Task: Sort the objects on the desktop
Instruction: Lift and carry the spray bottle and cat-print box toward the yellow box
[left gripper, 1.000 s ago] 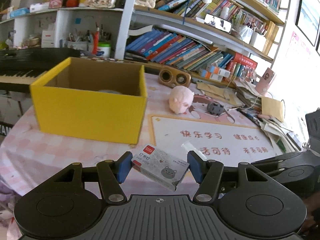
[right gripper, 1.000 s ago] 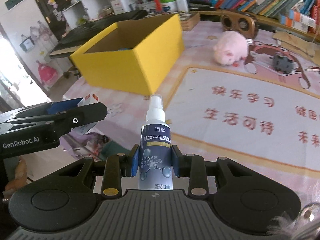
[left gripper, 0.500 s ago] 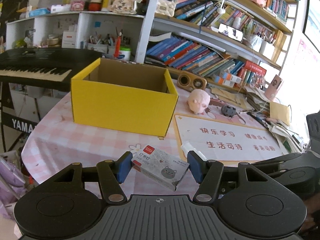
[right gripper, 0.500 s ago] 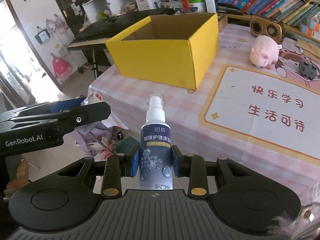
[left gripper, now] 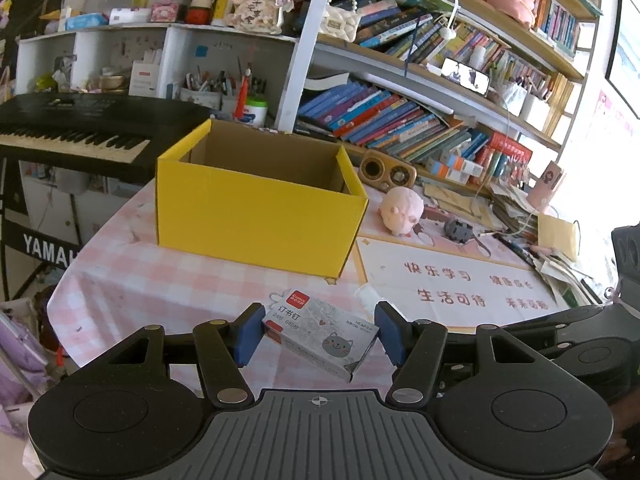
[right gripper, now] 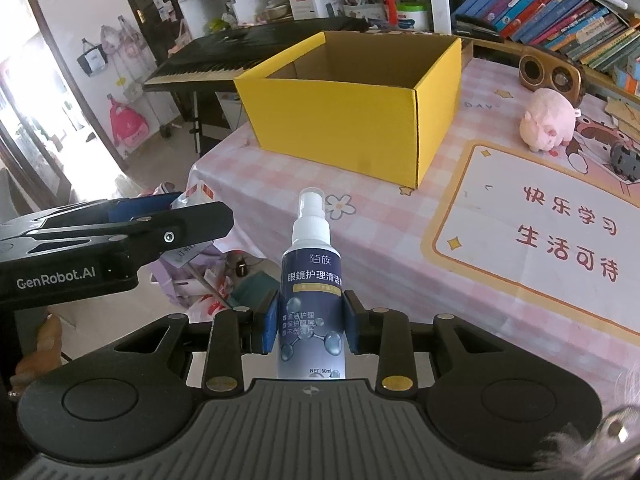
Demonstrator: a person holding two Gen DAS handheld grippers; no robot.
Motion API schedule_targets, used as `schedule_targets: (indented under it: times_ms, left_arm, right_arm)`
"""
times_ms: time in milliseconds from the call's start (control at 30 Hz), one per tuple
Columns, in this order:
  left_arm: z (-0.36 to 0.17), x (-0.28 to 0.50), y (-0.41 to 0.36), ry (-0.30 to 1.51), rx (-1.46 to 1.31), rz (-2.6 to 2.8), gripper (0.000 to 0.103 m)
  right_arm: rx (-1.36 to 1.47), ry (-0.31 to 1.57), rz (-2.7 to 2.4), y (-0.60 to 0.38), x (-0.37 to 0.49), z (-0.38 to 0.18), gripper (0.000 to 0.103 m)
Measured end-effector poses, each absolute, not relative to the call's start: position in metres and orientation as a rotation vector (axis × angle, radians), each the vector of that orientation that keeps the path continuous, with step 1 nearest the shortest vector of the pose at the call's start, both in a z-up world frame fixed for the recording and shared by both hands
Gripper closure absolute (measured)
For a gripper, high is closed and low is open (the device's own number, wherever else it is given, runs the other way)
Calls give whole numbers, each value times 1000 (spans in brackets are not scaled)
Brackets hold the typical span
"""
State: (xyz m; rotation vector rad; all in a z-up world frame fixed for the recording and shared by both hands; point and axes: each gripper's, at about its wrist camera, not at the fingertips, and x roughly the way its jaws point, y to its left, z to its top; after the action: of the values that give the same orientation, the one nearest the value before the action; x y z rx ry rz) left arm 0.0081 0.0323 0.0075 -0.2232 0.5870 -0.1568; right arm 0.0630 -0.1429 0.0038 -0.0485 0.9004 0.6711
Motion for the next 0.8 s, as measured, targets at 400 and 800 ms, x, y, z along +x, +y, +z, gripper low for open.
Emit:
schedule_targets:
  times_ms: [400, 800]
  left_arm:
    - [10, 22, 45, 570, -267, -128, 42]
    - [31, 69, 65, 481, -263, -29, 42]
  right_arm:
    - [8, 910, 684, -134, 86, 12, 73]
    - [-8, 825, 780, -112, 145, 45, 73]
